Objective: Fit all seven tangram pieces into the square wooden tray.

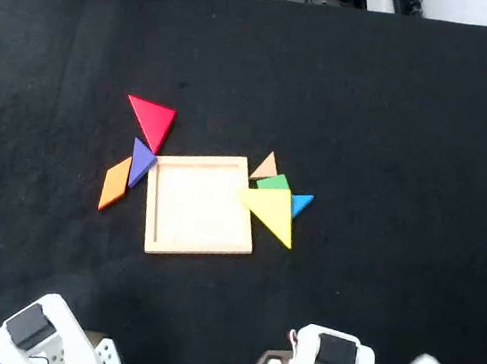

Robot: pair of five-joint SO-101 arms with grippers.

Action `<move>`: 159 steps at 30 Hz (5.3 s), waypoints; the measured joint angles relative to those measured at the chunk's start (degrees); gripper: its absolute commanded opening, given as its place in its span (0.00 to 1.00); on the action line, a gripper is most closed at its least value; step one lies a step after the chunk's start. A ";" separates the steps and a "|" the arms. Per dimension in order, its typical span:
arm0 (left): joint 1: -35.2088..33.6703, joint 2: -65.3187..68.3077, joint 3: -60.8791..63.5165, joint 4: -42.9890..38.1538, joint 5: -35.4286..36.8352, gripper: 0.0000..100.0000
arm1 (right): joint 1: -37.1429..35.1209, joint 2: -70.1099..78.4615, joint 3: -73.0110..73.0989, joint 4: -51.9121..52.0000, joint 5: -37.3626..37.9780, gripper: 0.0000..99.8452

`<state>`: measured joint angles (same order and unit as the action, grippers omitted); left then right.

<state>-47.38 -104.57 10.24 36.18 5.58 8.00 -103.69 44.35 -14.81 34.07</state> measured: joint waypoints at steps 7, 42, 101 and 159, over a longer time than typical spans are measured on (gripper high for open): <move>-2.20 0.00 -0.79 -18.46 7.30 0.13 | 0.09 0.00 -0.26 -2.81 0.00 0.32; -19.43 2.29 21.80 -21.10 65.14 0.13 | 0.09 0.00 22.68 -5.45 -18.29 0.32; 29.80 7.21 86.42 3.52 -12.84 0.13 | 23.82 0.09 52.40 47.91 -26.11 0.32; 28.66 7.21 86.42 10.29 -7.38 0.13 | 21.89 0.09 52.40 88.62 -25.93 0.32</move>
<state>-18.73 -97.36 96.66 46.46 -1.80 29.89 -103.60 96.75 73.80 8.13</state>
